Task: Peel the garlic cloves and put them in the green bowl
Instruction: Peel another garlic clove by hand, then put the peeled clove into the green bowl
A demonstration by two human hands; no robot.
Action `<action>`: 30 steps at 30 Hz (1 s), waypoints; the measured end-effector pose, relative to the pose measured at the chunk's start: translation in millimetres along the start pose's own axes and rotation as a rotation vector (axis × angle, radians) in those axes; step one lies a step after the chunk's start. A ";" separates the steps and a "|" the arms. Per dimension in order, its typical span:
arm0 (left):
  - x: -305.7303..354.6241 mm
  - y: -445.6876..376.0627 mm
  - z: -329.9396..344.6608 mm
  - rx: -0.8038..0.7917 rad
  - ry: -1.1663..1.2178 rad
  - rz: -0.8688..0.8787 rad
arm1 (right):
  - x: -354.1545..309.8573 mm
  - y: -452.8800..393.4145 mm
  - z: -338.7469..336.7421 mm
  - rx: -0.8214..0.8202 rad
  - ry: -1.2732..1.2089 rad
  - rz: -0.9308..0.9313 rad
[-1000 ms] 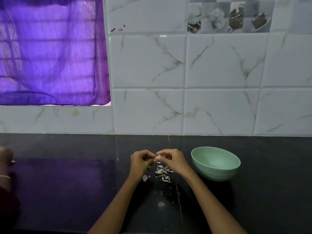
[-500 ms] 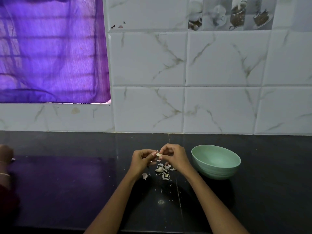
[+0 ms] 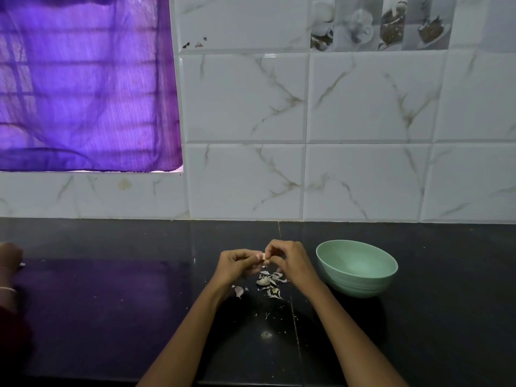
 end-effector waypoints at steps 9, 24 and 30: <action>-1.7 -2.5 -11.7 0.150 0.111 -0.038 | 7.7 1.7 -12.5 0.170 -0.123 0.136; -1.8 3.5 -39.3 0.475 -0.053 0.088 | 9.5 6.4 2.6 0.144 -0.341 0.290; -7.0 4.6 -4.1 0.221 0.206 -0.045 | -7.2 7.7 11.0 0.081 -0.101 0.177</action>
Point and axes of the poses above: each hand's wrist, its own y-axis away from the middle knuckle, its own z-axis out of the palm, x = y × z, the point moved 7 cm from there along -y, towards the middle knuckle
